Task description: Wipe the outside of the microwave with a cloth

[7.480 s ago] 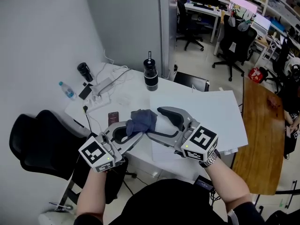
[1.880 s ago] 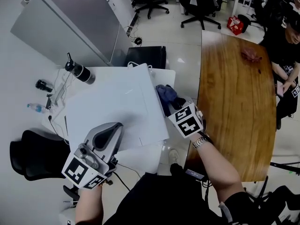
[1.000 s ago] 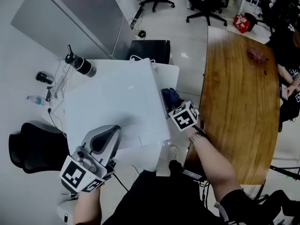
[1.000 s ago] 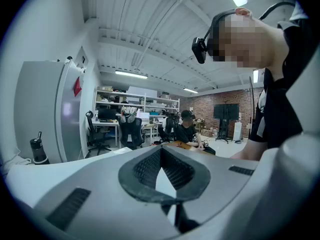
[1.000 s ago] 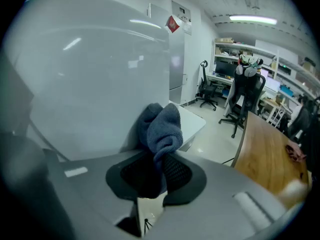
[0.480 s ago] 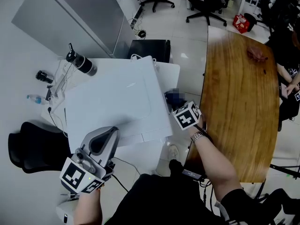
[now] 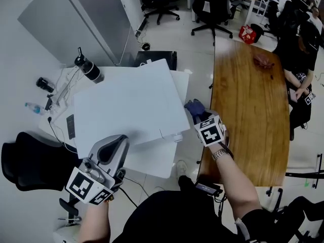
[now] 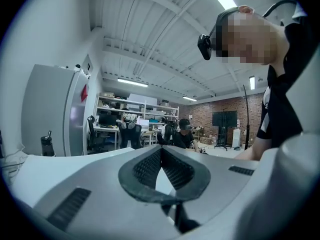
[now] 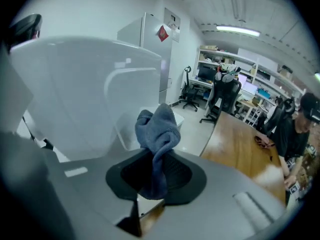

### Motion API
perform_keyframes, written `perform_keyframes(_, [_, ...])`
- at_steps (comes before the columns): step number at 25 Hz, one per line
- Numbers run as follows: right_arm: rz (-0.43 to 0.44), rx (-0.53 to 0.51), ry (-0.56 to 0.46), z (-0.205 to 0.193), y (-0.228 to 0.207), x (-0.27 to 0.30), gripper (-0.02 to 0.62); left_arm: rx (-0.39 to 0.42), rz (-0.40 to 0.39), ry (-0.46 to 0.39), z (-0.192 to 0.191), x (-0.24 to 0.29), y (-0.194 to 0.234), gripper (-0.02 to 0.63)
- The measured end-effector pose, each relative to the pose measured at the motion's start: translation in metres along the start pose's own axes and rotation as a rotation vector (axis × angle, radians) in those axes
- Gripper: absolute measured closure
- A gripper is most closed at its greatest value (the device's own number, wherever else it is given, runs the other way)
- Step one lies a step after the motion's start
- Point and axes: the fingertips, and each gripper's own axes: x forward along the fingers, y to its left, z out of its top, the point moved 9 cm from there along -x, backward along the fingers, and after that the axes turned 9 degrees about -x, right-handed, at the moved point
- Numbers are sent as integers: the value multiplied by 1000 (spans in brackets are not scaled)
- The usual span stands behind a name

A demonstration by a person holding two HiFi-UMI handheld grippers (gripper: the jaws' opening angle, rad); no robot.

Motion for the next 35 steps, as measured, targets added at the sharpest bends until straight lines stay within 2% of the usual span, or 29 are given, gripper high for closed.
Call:
perform_keyframes(9, [-135, 7, -3, -25, 53, -94, 534, -33, -32, -63, -17, -74, -7, 601])
perform_keyframes(16, [-134, -16, -65, -24, 126, -135, 534, -46, -28, -81, -33, -128, -10, 601])
perform_keyframes(24, [-11, -86, -174, 6, 212, -146, 533, -53, 37, -108, -46, -187, -4, 601])
perform_keyframes(35, [304, -278, -385, 81, 352, -99, 534, -71, 215, -145, -54, -275, 22, 601])
